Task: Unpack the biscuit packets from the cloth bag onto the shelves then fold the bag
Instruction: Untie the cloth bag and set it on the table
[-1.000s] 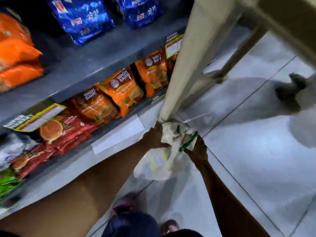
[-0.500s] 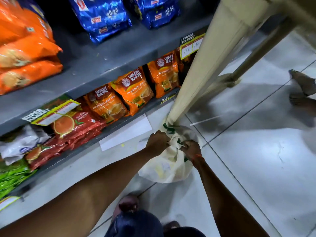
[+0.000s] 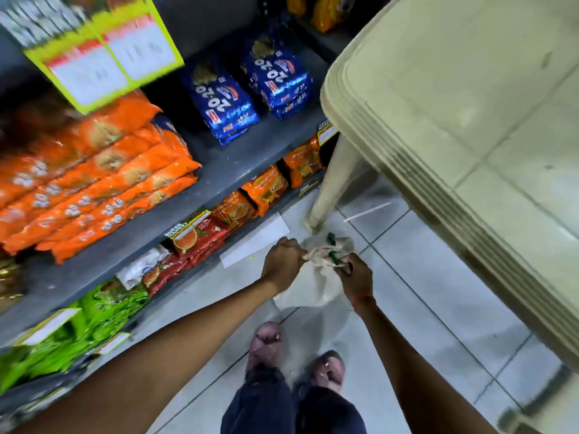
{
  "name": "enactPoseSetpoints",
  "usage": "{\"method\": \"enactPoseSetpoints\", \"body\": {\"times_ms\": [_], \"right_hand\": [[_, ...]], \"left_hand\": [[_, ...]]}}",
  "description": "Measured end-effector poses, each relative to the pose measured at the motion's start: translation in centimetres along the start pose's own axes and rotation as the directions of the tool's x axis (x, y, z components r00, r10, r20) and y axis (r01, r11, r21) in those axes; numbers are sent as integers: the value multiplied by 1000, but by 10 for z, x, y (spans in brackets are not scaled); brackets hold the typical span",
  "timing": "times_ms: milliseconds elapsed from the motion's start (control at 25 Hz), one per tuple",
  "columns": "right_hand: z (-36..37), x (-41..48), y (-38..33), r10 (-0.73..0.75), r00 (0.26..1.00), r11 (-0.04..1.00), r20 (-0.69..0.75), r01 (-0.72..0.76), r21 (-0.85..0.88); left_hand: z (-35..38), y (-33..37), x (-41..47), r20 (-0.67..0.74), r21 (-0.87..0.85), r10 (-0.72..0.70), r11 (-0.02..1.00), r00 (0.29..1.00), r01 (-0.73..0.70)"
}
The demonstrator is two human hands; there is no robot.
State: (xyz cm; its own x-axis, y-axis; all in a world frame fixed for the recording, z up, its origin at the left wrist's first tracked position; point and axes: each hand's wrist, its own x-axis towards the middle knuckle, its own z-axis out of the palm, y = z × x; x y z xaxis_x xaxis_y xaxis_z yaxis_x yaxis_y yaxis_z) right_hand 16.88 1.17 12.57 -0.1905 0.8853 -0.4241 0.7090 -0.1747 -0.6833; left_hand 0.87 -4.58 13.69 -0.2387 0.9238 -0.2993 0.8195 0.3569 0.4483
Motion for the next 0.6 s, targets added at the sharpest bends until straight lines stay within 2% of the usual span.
{"method": "enactPoseSetpoints", "body": {"times_ms": [80, 160, 280, 400, 480, 600], "right_hand": [[-29, -24, -36, -13, 1000, 997, -12, 14, 81], [-65, -57, -88, -20, 999, 995, 43, 15, 100], [-122, -110, -173, -99, 979, 989, 181, 117, -90], [-183, -156, -249, -200, 934, 941, 297, 267, -207], [-227, -185, -297, -272, 912, 913, 308, 345, -216], [-282, -216, -359, -362, 905, 904, 222, 399, -156]], "left_hand": [[-51, 29, -22, -89, -26, 6, 1000, 996, -9], [-112, 55, -49, -162, -29, 39, 999, 986, -45], [-211, 83, -89, -177, -6, 81, 997, 981, -83], [-308, 113, -125, -163, -5, 202, 979, 966, -205], [-370, 135, -142, -155, 19, 310, 950, 938, -311], [-450, 164, -155, -261, -30, 416, 899, 871, -437]]}}
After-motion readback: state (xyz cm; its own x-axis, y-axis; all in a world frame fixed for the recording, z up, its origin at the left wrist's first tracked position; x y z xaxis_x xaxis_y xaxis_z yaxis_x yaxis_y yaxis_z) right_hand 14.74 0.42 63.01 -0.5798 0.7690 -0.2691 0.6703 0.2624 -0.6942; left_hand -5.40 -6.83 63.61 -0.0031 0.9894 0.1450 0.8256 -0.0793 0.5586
